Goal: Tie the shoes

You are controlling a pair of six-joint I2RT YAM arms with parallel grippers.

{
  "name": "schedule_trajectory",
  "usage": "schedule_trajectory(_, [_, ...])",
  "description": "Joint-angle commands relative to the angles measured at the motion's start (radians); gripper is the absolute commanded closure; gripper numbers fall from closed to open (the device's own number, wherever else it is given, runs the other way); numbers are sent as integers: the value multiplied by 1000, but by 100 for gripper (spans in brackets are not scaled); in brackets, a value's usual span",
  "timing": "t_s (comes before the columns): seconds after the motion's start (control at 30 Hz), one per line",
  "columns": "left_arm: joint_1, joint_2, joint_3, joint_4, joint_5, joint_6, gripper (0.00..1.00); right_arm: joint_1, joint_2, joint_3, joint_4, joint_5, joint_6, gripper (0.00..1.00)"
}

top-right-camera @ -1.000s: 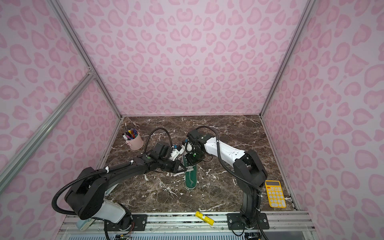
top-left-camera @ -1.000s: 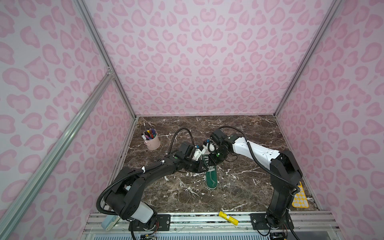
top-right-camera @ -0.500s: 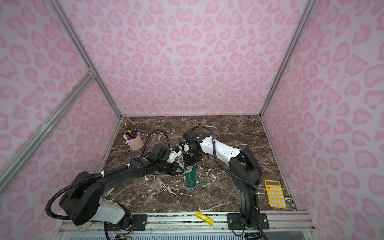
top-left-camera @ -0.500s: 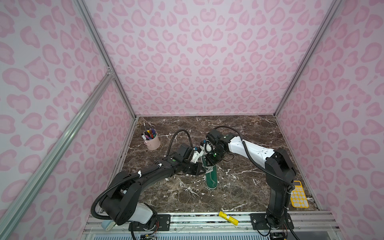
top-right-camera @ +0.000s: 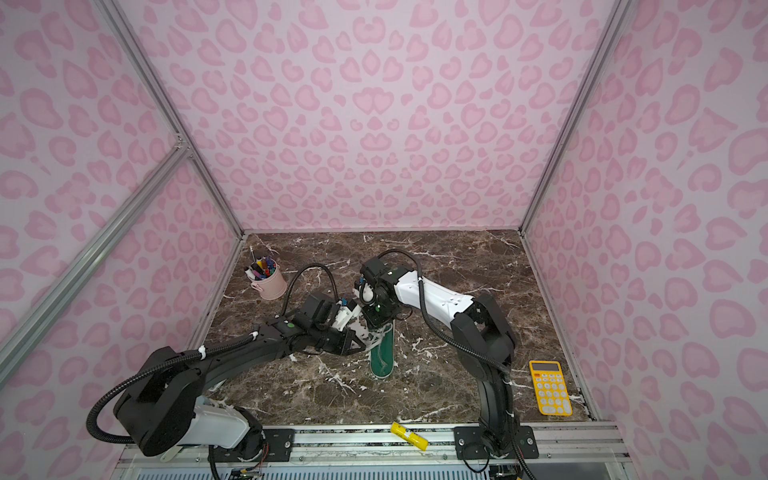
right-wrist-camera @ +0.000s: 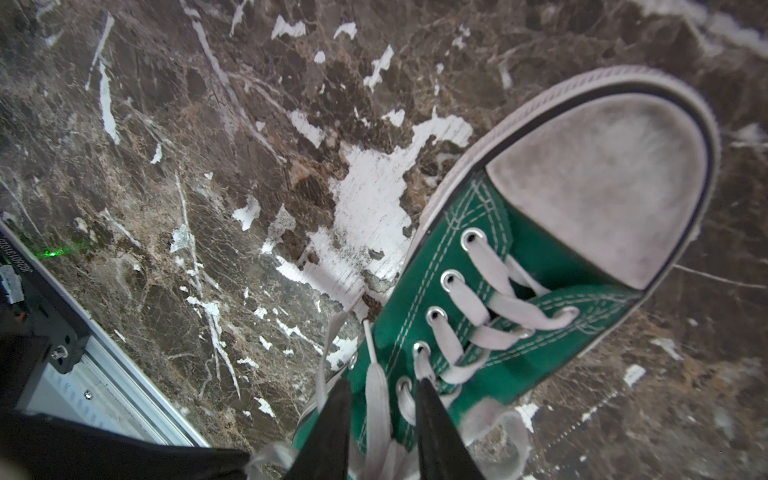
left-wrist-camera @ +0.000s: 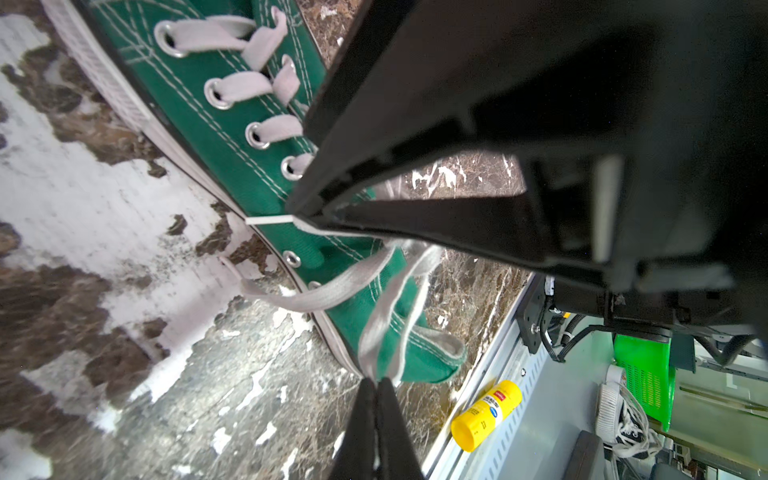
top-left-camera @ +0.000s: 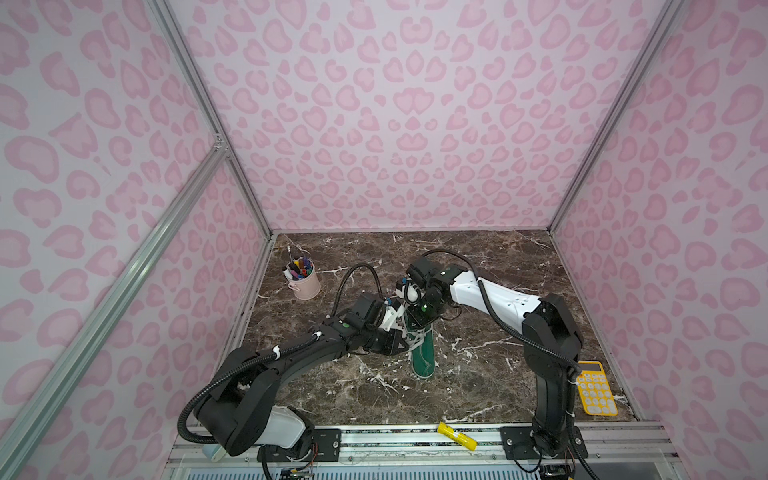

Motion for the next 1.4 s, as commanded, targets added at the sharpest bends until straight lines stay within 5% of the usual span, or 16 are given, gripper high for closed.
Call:
schedule_trajectory(0.0, [-5,12,1,3,9,4,96,7,9,-12,-19,24,-2,69])
schedule_trajectory(0.5, [-12,25,-15,19,7,-7,96,22,6,-67,38,38,-4,70])
schedule_trajectory(0.8, [-12,3,-2,-6,-26,4,96,26,-11,-118,57,51,18,90])
schedule_trajectory(1.37, [50,43,140,-161,-52,130,96,-96,-226,-365,331,-42,269,96])
